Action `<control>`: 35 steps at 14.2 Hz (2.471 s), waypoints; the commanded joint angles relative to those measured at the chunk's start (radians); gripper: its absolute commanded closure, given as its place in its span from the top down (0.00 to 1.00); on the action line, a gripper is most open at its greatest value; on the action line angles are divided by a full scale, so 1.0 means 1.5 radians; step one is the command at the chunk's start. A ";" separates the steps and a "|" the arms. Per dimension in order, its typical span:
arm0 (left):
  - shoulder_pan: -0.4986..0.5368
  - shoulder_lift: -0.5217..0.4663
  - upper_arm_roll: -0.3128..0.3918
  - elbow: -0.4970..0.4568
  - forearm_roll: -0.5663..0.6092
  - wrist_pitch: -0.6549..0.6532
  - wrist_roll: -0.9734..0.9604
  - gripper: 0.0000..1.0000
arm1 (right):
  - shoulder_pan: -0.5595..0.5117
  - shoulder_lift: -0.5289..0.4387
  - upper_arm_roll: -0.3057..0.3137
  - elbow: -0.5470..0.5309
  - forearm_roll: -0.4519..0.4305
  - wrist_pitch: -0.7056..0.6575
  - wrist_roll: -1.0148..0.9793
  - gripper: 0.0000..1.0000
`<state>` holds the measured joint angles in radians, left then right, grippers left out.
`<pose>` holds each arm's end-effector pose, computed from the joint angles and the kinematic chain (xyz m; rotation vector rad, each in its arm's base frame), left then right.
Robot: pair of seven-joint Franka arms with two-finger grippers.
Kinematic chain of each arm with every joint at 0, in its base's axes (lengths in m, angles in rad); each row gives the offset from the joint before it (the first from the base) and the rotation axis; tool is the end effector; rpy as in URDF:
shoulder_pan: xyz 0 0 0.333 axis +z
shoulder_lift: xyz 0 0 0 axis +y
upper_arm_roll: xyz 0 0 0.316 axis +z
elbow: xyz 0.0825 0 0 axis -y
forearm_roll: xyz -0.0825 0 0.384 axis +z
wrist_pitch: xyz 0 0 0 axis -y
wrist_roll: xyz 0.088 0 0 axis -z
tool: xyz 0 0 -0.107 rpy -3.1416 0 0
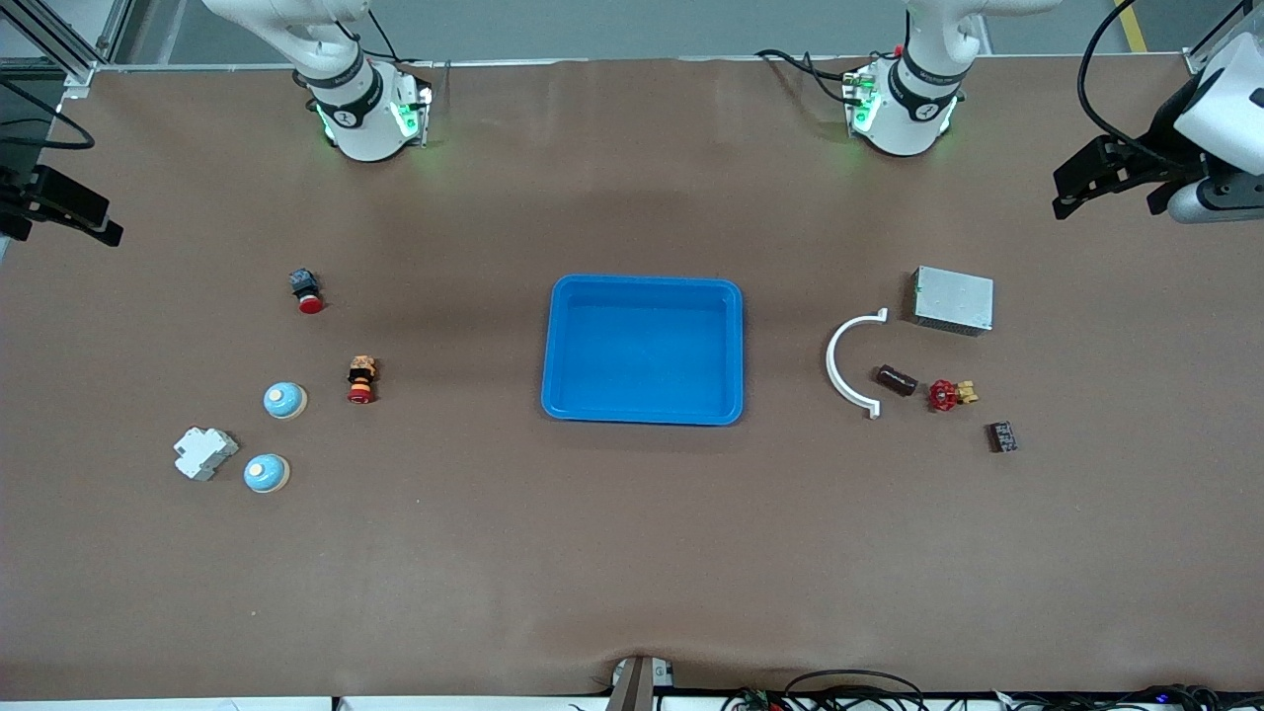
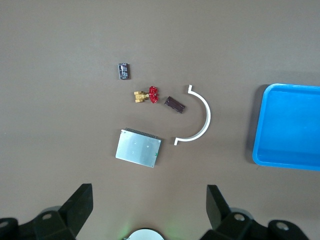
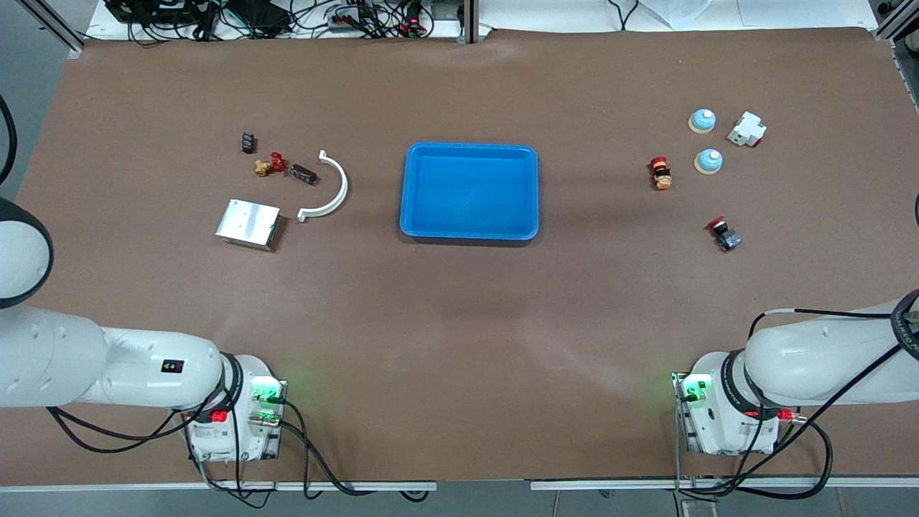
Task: Place electrolytic capacitor and blue bell in tray
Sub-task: 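Move the left gripper to the capacitor while the right gripper nears the bell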
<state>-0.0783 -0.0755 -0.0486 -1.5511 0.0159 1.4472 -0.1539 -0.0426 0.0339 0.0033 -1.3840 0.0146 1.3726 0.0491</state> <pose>0.5137 -0.0648 0.6635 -3.1178 -0.0451 0.0397 0.5428 -0.0196 0.6752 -3.1237 0.1342 0.0709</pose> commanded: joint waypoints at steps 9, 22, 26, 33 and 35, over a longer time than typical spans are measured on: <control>0.008 0.054 0.001 0.033 0.019 -0.014 0.008 1.00 | 0.009 -0.001 -0.006 -0.001 0.005 0.001 0.004 1.00; 0.059 0.035 -0.003 -0.288 -0.054 0.227 -0.168 1.00 | -0.039 0.002 -0.011 -0.228 0.014 0.213 -0.006 1.00; 0.059 0.041 -0.006 -0.388 -0.055 0.338 -0.228 1.00 | -0.073 0.004 -0.011 -0.322 0.014 0.299 -0.008 1.00; 0.056 0.071 -0.009 -0.520 -0.056 0.543 -0.317 0.90 | -0.079 0.095 -0.010 -0.416 0.016 0.498 -0.007 1.00; 0.050 0.087 -0.009 -0.531 -0.056 0.573 -0.347 0.90 | -0.079 0.136 -0.010 -0.416 0.016 0.551 -0.008 1.00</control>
<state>0.0001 0.0465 -0.0528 -2.3224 -0.0462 2.2573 -0.6335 -0.1517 0.1867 -0.0206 -2.0168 0.0224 2.1474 0.0470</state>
